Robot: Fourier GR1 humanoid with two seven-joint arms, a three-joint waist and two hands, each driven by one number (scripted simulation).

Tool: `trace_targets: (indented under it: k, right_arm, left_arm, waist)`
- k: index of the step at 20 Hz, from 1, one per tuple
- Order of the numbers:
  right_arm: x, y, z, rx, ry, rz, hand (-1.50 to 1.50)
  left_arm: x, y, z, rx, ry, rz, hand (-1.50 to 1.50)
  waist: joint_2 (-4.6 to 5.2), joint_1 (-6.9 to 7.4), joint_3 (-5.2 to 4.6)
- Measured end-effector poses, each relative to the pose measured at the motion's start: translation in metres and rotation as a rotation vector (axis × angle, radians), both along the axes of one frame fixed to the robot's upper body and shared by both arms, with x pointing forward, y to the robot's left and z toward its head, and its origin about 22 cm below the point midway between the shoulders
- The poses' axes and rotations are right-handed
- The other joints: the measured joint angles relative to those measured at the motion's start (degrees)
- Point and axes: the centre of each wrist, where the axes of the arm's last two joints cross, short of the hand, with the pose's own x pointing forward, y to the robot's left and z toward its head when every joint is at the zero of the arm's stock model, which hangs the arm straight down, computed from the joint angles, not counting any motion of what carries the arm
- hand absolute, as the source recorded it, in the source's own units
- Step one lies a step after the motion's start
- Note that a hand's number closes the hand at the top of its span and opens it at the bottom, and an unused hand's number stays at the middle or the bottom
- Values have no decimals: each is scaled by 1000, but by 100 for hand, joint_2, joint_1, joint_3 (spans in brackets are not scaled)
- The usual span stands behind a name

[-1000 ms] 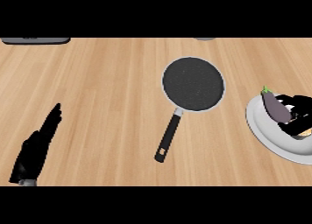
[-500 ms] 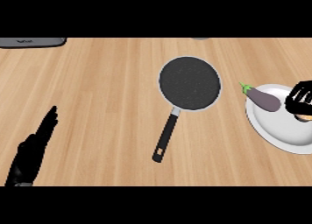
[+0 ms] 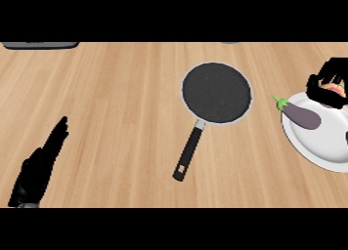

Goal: Pick the cupcake from the plate and place it in the pan

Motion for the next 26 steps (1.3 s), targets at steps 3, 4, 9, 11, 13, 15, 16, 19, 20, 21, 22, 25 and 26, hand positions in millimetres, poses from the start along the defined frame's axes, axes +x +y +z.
trace_targets:
  k: [3, 4, 9, 11, 13, 15, 16, 19, 20, 21, 22, 25, 26]
  right_arm:
    - [6, 26, 13, 48, -36, 34, 150]
    - [10, 33, 17, 67, -40, 44, 150]
    - [40, 73, 21, 161, -32, 82, 150]
    - [55, 84, 16, 199, -19, 87, 150]
    - [68, 97, 11, 237, -7, 98, 150]
    - [79, 106, 2, 263, 17, 104, 150]
    - [85, 111, -3, 269, 30, 107, 150]
    - [96, 130, -18, 273, 83, 114, 150]
    - [99, 135, -23, 270, 99, 115, 150]
    - [100, 138, -29, 258, 124, 114, 150]
    - [102, 137, -34, 246, 145, 117, 150]
    - [103, 146, -49, 225, 227, 146, 150]
    - [104, 149, -52, 268, 253, 141, 150]
  left_arm:
    - [7, -3, 4, 1, -4, -10, 0]
    - [6, -4, 5, 0, -9, -16, 0]
    - [8, -6, -1, -1, -12, -29, 0]
    - [11, -8, 0, 1, -15, -38, 0]
    - [11, -10, 1, 3, -11, -45, 0]
    - [8, -10, 0, 4, -15, -49, 0]
    - [10, -7, 2, 5, -17, -55, 0]
    - [15, -12, 1, -1, -24, -62, 0]
    - [18, -15, 0, -1, -23, -66, 0]
    - [19, -19, 2, -3, -25, -69, 0]
    - [18, -17, 3, -2, -27, -75, 0]
    - [18, -21, 4, 0, -30, -82, 0]
    - [19, -21, 5, -3, -31, -88, 0]
  waist:
    - [27, 64, 4]
    - [34, 91, 5]
    - [64, 178, 7]
    - [81, 223, 9]
    - [92, 258, 10]
    - [107, 304, 11]
    - [114, 315, 12]
    - [139, 358, 12]
    - [154, 380, 13]
    - [160, 399, 13]
    - [167, 425, 14]
    - [186, 471, 16]
    - [199, 494, 18]
